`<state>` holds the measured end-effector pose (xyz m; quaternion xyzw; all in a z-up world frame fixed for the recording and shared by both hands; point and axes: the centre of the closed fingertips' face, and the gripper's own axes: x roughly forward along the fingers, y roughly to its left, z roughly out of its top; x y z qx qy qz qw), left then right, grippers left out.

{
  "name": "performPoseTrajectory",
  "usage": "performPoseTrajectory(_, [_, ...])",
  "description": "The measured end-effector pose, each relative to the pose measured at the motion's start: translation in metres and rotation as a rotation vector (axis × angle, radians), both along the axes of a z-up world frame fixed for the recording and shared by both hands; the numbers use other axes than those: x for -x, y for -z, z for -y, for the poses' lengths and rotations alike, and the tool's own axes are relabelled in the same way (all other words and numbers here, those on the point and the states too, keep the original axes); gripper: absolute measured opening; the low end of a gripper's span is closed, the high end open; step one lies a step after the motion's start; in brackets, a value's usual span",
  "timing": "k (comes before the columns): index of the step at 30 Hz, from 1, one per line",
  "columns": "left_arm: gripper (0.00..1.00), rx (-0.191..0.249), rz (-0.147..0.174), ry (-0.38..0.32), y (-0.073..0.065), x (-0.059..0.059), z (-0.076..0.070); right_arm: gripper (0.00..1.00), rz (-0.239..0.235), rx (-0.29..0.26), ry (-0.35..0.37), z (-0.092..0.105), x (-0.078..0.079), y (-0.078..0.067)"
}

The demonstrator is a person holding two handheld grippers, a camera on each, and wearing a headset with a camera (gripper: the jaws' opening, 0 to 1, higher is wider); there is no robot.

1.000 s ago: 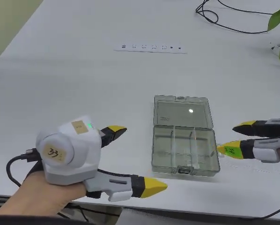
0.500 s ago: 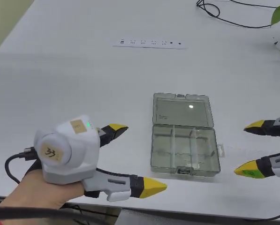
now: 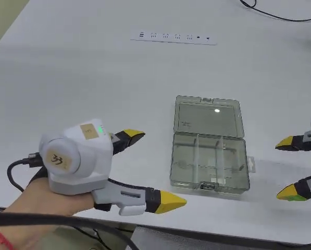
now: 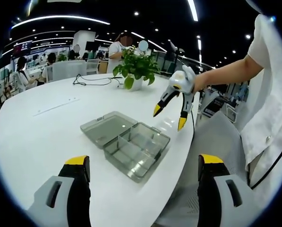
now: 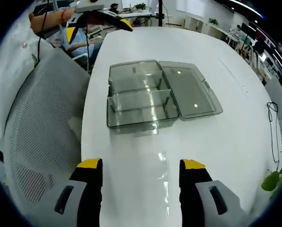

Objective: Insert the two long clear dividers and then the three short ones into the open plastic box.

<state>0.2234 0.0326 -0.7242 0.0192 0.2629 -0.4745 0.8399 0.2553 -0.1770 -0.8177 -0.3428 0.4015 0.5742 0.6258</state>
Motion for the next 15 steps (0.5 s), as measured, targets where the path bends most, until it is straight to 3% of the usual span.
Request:
performPoseTrajectory(7, [0.98,-0.008,-0.009,0.003,0.004,0.0,-0.002,0.6,0.005,0.061,-0.077,0.005,-0.001,0.014])
performPoseTrajectory(15, [0.97,-0.005,-0.012,0.004,0.004,-0.002,-0.001,0.51,0.008,0.104,-0.115,0.007,-0.006,0.026])
